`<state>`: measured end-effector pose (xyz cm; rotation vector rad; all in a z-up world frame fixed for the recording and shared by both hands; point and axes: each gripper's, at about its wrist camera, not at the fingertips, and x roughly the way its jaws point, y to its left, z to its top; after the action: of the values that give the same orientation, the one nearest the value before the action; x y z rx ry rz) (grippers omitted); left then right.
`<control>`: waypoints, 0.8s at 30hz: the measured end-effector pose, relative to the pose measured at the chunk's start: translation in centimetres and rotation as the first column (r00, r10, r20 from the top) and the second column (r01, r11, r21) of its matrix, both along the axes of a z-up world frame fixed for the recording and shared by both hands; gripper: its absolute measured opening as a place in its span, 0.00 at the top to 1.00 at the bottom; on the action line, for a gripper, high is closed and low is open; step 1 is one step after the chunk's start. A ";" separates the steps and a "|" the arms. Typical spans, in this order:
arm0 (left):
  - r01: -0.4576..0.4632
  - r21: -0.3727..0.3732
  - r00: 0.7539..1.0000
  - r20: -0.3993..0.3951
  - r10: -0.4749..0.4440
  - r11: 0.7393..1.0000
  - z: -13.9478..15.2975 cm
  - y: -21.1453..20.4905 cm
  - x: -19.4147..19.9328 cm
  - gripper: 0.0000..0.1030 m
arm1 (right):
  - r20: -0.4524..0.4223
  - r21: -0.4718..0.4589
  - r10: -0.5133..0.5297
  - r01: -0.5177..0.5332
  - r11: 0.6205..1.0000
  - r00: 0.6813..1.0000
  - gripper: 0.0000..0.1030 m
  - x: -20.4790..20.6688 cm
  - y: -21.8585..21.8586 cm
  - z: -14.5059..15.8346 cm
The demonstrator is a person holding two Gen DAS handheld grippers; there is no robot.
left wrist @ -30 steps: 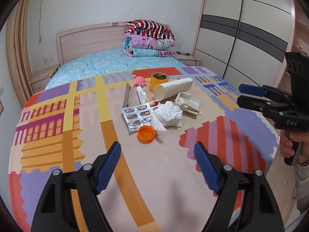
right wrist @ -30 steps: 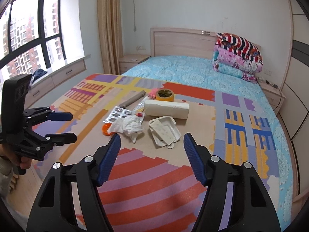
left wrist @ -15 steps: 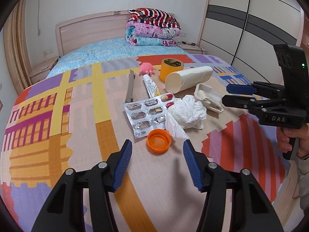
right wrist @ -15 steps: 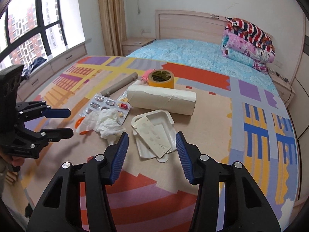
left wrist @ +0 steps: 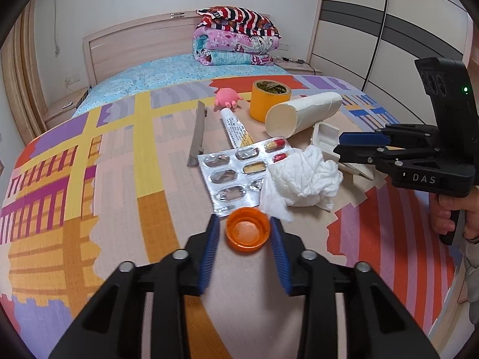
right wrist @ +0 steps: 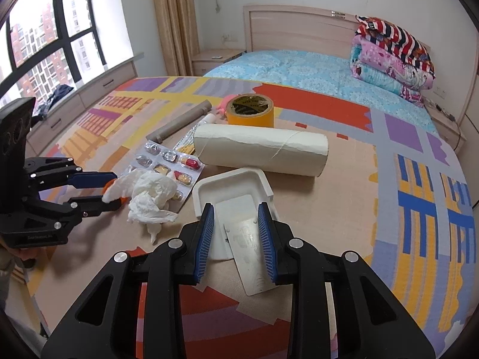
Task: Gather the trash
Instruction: 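Grasp the orange bottle cap with left gripper while right grasps white card, then carry cap and white card to the black bin and open both grippers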
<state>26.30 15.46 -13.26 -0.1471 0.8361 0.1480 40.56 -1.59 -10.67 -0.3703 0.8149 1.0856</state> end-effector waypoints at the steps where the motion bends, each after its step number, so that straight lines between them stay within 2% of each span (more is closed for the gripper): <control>1: -0.001 -0.001 1.000 0.001 0.001 1.000 0.0 0.0 0.0 0.70 | 0.008 -0.011 -0.002 0.002 1.000 1.000 0.70 -0.1 0.0 -0.1; 7: -0.004 -0.007 1.000 0.010 0.004 1.000 0.2 -0.1 -0.5 0.71 | 0.048 -0.030 -0.028 0.030 0.999 0.998 0.70 -0.8 -0.9 0.0; 10: -0.001 -0.006 1.000 0.008 0.001 1.000 0.2 -0.2 -0.6 0.71 | 0.039 -0.025 -0.036 0.037 0.999 0.999 0.70 -0.9 -1.1 0.0; 12: -0.004 -0.004 1.000 0.012 0.004 1.000 0.2 -0.3 -0.7 0.72 | 0.029 -0.030 -0.038 0.039 0.999 0.999 0.76 -0.8 -1.0 -0.2; 14: -0.006 -0.002 1.000 0.019 0.006 1.000 0.5 -0.4 -0.9 0.72 | 0.020 -0.025 -0.040 0.041 0.999 0.999 0.78 -0.8 -1.1 -0.2; 24: -0.010 0.014 0.999 0.049 0.009 1.000 2.4 -1.4 -3.0 0.72 | 0.028 0.022 -0.052 0.052 0.998 0.998 0.78 -2.2 -2.5 1.7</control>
<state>23.33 14.05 -10.91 -0.1405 0.7856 0.1591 38.36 -4.11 -8.95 -0.3446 0.7829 1.0374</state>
